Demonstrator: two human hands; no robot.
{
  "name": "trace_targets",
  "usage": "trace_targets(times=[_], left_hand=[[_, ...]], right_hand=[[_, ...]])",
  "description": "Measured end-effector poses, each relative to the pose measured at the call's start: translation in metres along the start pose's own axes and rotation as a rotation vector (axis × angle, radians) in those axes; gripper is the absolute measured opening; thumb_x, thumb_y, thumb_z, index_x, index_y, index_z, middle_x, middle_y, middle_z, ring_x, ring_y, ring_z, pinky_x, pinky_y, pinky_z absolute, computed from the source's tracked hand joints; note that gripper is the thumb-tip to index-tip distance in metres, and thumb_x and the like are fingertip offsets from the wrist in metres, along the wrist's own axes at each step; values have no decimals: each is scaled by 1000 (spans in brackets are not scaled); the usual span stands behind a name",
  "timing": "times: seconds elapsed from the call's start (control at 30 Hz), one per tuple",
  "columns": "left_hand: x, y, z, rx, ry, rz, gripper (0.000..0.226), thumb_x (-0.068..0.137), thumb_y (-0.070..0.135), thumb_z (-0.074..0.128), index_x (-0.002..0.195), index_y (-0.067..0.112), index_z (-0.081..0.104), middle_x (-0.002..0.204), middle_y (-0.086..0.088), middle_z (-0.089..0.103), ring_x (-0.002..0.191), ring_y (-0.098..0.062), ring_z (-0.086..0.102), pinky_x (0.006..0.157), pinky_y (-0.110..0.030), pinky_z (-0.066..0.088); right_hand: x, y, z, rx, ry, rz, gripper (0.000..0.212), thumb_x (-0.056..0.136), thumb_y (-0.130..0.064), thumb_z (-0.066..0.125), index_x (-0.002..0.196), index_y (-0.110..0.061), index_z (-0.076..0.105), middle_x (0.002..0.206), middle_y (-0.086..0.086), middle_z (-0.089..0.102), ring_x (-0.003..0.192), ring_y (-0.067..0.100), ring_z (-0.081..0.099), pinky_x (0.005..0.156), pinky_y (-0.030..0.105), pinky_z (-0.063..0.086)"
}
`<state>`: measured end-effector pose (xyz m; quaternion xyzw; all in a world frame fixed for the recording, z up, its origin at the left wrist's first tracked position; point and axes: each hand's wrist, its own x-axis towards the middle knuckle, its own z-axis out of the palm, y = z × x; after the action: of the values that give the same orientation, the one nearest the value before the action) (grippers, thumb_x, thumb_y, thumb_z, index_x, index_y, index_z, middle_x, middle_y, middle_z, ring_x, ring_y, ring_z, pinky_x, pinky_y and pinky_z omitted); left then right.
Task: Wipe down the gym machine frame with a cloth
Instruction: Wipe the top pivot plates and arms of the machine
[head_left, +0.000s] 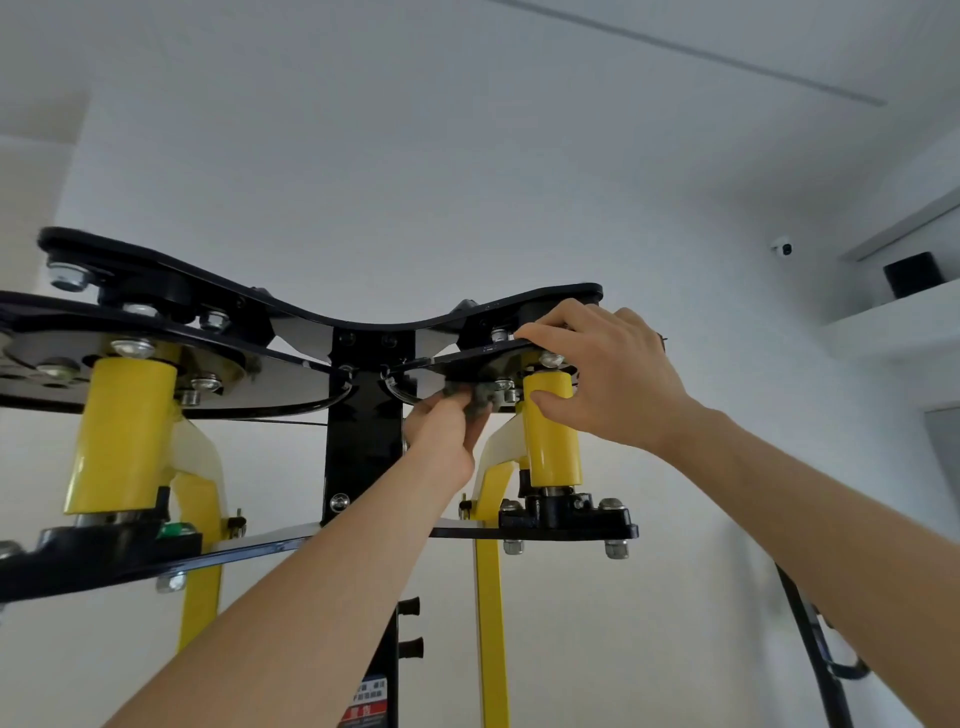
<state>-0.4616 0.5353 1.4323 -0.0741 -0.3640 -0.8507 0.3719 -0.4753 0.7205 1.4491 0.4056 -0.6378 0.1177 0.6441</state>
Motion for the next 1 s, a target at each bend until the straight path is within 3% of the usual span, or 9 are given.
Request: trace_targets(times=[0.17,0.27,0.43,0.57,0.63,0.77,0.9,1.0], left_hand=[[2,9,-10,46,-57,8,29,89,-3,71,117,-3,65,80,-16,77,68,-22,75,62,-26,63],[12,24,-24,55,-24,51,30,89,-2,72,119,-4,65,91,-17,78,86,-26,77,63,-25,62],[26,35,-34,50,61,116,31,87,-3,73,117,-4,68,98,-19,77,73,-20,76,61,-23,60],[29,21,-20,-10,159,53,26,83,-3,76,106,5,67,70,-11,76,61,-18,74,60,-26,63],[27,9,-9,-9,170,9,27,84,-3,75,107,7,66,83,-14,77,67,-20,74,64,-27,63],[17,-14,11,15,56,-37,37,89,-9,66,125,1,63,111,-22,74,69,-24,70,62,-28,62],[8,-10,8,18,22,20,35,89,-9,67,123,0,63,103,-20,75,68,-22,73,66,-30,64],[-1,8,-5,7,-59,76,31,89,-7,68,119,-4,63,96,-20,76,79,-25,77,65,-29,64]], right_hand=[[-2,4,0,22,-7,-35,59,79,-41,73,136,-32,59,120,-11,61,98,14,58,83,35,42],[-3,7,0,29,-12,-44,60,80,-42,73,137,-34,58,122,-13,60,99,14,58,83,33,39],[-2,4,0,30,-15,-36,59,80,-42,72,137,-32,58,123,-13,60,98,15,58,84,36,42],[-2,5,-1,-1,-35,-50,60,81,-44,70,139,-33,55,126,-14,59,100,15,56,85,37,42],[-2,5,-1,-24,-46,-55,63,81,-45,70,140,-33,54,128,-13,58,102,17,57,86,40,44],[-3,5,-2,-50,-68,-79,67,78,-42,71,141,-30,52,130,-10,59,103,21,58,85,42,46],[-3,6,-5,-49,-87,-79,67,79,-39,70,142,-31,50,131,-11,58,105,20,57,86,41,46],[-4,4,-7,-44,-91,-65,67,79,-36,70,143,-31,50,133,-11,57,108,19,56,91,40,44]])
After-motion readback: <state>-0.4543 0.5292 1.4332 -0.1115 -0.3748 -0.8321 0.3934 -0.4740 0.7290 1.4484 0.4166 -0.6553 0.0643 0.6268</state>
